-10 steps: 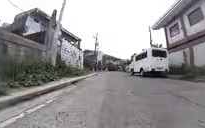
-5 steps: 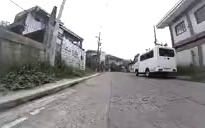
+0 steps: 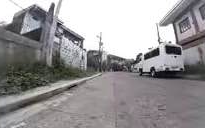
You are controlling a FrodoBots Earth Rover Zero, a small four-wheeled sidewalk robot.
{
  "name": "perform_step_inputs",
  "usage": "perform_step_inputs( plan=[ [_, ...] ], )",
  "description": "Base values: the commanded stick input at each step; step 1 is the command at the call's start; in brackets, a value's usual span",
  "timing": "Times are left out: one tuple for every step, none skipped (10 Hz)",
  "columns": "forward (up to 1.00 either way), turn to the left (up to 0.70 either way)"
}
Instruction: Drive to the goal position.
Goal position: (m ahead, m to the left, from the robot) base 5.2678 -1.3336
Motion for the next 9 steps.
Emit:
perform_step_inputs(
  plan=[
    [1.00, -0.01],
    [1.00, -0.02],
    [1.00, -0.03],
    [1.00, -0.03],
    [1.00, -0.09],
    [1.00, -0.25],
    [1.00, -0.40],
    [1.00, -0.40],
    [1.00, -0.10]
  ],
)
